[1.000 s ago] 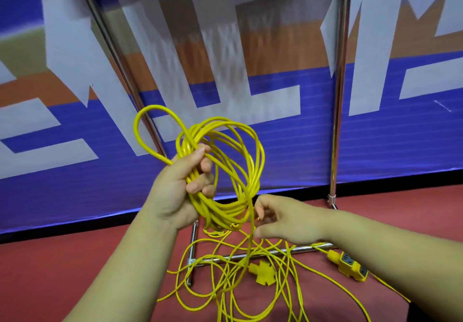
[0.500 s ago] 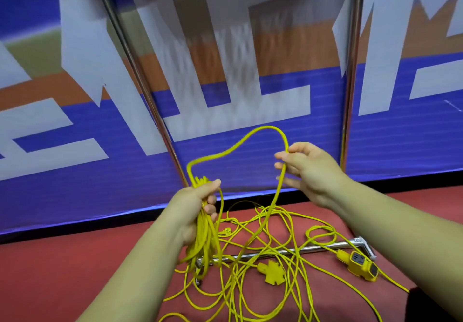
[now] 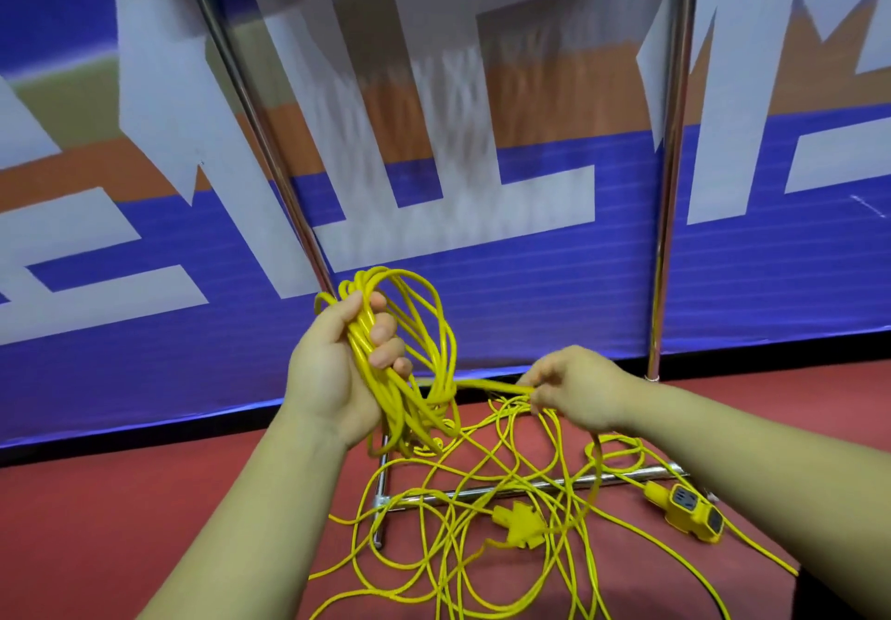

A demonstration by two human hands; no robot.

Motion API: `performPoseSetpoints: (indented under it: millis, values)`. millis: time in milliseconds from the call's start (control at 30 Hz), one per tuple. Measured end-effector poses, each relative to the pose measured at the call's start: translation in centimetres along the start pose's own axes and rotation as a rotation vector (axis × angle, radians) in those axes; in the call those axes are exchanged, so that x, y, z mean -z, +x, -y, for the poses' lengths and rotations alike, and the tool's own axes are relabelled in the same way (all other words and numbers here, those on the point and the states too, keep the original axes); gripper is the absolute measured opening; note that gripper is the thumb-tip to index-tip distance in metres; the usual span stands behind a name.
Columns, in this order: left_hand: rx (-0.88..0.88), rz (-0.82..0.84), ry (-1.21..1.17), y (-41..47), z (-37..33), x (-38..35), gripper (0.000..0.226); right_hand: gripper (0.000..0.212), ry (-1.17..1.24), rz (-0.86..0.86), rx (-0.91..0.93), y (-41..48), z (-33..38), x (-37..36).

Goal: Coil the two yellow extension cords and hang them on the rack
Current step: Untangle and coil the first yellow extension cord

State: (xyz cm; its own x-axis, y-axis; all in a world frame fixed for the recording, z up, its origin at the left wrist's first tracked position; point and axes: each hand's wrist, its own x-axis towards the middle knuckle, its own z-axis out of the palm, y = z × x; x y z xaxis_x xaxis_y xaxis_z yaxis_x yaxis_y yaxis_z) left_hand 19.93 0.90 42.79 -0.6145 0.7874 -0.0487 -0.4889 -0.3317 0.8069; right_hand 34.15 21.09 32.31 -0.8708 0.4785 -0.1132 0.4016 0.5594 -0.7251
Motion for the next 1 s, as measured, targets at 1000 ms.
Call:
performPoseSetpoints:
  millis: [1000]
  values:
    - [0.073,-0.077,0.277,1.0,3.0,-0.4,0.015,0.016,-0.164,0.008,0.286,-4.8,4.7,1.6]
